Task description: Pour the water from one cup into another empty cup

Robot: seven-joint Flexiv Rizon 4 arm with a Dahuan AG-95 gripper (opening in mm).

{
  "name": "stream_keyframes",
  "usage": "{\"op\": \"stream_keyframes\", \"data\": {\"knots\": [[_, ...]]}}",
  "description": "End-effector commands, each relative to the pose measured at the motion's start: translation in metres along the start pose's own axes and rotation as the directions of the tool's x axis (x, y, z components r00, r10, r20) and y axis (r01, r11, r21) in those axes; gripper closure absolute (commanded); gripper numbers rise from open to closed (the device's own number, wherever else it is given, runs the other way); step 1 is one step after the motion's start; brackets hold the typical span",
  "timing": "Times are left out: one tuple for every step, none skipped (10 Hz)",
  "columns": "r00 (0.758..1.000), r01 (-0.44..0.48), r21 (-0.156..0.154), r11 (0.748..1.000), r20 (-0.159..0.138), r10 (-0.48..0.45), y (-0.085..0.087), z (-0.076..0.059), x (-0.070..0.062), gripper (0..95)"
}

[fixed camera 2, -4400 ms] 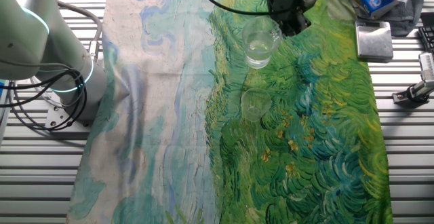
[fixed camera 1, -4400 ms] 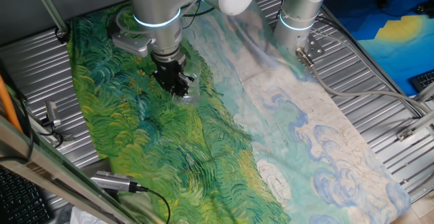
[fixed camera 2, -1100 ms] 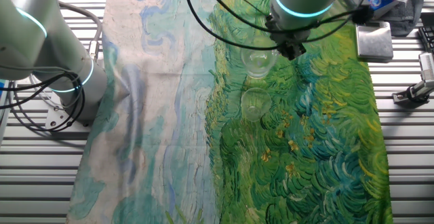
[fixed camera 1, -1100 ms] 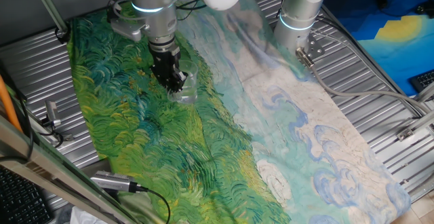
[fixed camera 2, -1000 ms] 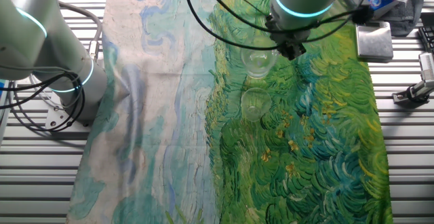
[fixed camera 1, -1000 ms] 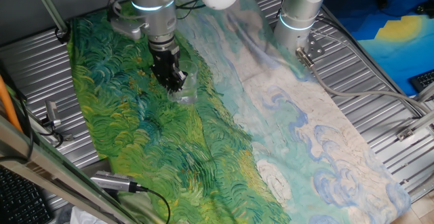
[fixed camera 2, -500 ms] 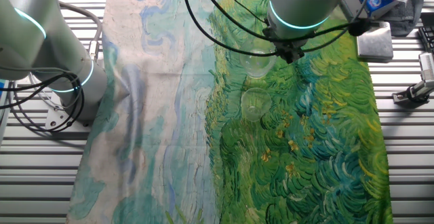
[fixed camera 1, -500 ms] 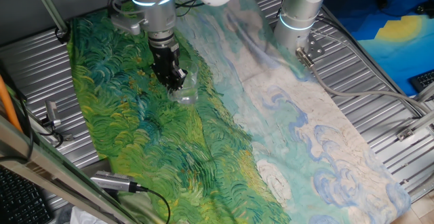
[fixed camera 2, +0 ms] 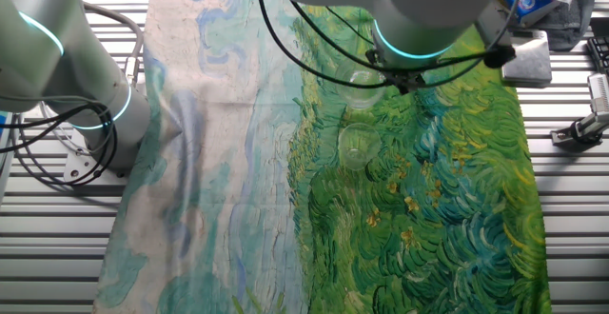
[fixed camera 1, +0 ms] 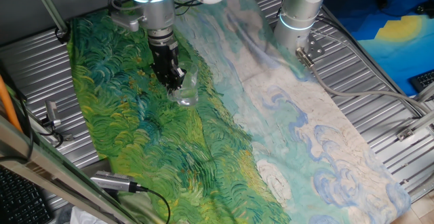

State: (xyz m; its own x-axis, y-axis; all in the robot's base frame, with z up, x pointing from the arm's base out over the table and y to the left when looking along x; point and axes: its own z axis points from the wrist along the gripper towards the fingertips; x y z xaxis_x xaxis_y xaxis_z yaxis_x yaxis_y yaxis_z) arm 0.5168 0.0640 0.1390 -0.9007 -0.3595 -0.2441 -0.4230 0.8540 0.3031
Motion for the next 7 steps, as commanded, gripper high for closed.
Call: {"op": "stream_keyframes", "data": {"knots": [[1.0,0.0,-0.007,1.0,0.006,0.0,-0.0001,0.0,-0.0002,95.0],[1.0,0.001,-0.008,1.0,0.007,-0.001,-0.0007,-0.0001,-0.0001,95.0],[1.0,0.004,-0.011,1.0,0.01,-0.004,-0.0014,-0.0002,-0.0003,95.0],[1.0,0.009,-0.014,1.0,0.017,-0.009,-0.0029,-0.0001,-0.0003,95.0],[1.0,0.007,-0.022,1.0,0.022,-0.006,-0.0038,-0.0003,-0.0004,95.0],[1.0,0.007,-0.022,1.0,0.022,-0.006,-0.0041,-0.0006,-0.0005,95.0],[1.0,0.007,-0.022,1.0,0.023,-0.007,-0.0042,-0.0006,-0.0004,95.0]]}}
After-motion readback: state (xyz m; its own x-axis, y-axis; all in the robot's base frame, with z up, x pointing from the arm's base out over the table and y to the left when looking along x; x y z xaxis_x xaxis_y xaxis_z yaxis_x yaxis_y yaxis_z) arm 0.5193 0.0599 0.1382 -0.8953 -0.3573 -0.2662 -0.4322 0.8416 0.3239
